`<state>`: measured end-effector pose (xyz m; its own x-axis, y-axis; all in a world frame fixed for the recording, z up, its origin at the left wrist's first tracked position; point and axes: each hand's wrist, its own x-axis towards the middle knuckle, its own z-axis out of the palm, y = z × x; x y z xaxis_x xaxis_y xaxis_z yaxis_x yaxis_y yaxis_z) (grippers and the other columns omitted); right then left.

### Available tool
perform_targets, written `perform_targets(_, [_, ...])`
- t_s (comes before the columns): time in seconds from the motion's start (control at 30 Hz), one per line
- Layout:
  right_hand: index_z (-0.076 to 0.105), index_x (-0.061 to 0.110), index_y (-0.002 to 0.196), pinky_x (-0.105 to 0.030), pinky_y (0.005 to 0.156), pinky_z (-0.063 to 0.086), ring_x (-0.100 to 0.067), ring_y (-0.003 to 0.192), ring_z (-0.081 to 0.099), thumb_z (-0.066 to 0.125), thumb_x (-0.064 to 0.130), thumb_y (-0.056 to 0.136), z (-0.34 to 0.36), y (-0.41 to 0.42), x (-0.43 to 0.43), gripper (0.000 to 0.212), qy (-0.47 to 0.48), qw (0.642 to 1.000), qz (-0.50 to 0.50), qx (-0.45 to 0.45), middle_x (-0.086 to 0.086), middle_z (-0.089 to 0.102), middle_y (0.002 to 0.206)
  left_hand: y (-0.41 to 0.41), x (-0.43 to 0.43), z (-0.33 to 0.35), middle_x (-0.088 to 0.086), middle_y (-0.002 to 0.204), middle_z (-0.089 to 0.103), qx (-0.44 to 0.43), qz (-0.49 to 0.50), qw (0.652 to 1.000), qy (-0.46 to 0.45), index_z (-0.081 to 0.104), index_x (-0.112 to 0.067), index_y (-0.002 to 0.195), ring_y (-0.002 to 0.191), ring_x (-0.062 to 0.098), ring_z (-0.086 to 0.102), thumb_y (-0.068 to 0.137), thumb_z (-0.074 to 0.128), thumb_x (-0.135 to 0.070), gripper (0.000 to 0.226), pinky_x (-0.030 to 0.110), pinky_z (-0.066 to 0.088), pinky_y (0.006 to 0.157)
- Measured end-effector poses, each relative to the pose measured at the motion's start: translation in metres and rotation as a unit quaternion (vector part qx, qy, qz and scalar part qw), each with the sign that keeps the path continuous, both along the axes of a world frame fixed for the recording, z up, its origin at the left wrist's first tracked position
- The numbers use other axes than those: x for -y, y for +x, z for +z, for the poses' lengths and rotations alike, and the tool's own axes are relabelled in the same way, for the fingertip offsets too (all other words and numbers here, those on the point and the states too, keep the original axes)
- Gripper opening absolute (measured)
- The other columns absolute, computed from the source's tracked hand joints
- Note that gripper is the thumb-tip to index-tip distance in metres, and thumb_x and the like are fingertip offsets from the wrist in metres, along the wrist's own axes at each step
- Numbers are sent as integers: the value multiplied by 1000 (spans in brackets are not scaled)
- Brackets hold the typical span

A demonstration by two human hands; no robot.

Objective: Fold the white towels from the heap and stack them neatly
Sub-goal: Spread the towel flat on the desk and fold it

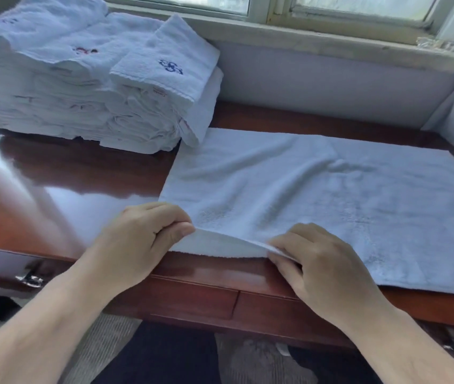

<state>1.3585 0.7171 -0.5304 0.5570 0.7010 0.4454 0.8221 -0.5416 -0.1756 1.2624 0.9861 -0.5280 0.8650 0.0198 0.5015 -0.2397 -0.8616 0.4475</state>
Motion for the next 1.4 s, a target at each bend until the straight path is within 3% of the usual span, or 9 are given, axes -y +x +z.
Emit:
perform_targets(0.17, [76,18,96,-33,65,48,-23,80,60,75,23,89,3,12,19,8,-4,999,-20,-29,4,64,83,25,-3,18,-18,73,63,-109,-71,991,-11,74,-43,82,66,8,58,60,73,-74,38,15,40,57])
perform_targets(0.37, [77,17,98,-36,69,48,-24,82,58,75,14,88,9,17,35,10,-11,998,-46,-52,3,64,84,14,-41,18,-7,66,64,-118,-9,989,-85,76,-35,70,59,10,57,69,80,-47,12,23,42,57])
perform_targets(0.63, [71,28,97,-34,77,47,-13,87,58,57,42,95,26,12,0,20,-55,996,-13,-74,10,63,86,0,-64,18,-3,61,61,-137,18,985,-103,74,-33,76,53,9,49,68,69,-62,31,22,39,55])
perform_targets(0.73, [63,23,78,-25,60,42,-13,65,55,53,46,94,35,25,6,30,-36,990,-13,-137,7,57,65,10,-64,23,-10,64,58,-109,-8,985,-133,72,-34,75,54,2,46,71,71,-60,27,13,36,53])
perform_targets(0.83, [63,16,79,-28,54,37,-20,58,49,51,53,91,47,43,26,41,-24,977,-30,-208,-3,53,63,27,-54,27,-14,62,57,-100,-31,985,-140,72,-38,76,52,1,45,75,69,-62,24,11,35,50])
perform_targets(1.0, [65,33,81,-21,53,37,-9,61,53,57,46,94,47,63,33,20,-61,972,-59,-217,12,58,62,62,-45,25,-8,57,55,-132,-10,985,-110,71,-35,76,49,1,43,79,69,-59,25,16,35,47])
perform_targets(1.1, [64,36,78,-19,56,39,-5,68,58,59,41,96,44,74,18,19,-49,975,-67,-206,19,62,69,77,-52,24,-15,58,59,-136,40,984,-110,70,-39,72,47,0,48,81,76,-49,15,13,36,46])
perform_targets(1.2, [61,39,76,-18,55,34,-1,67,57,61,43,96,47,96,2,20,-66,973,-86,-204,17,62,68,90,-63,26,-8,65,65,-153,77,981,-89,71,-37,73,51,2,51,78,76,-54,19,16,37,47])
perform_targets(1.4, [59,40,79,-30,67,46,-6,80,59,61,51,94,57,140,-22,19,-152,966,-120,-171,16,61,83,115,-73,31,-9,53,55,-167,118,975,-87,69,-34,70,42,5,44,79,78,-53,23,19,33,38])
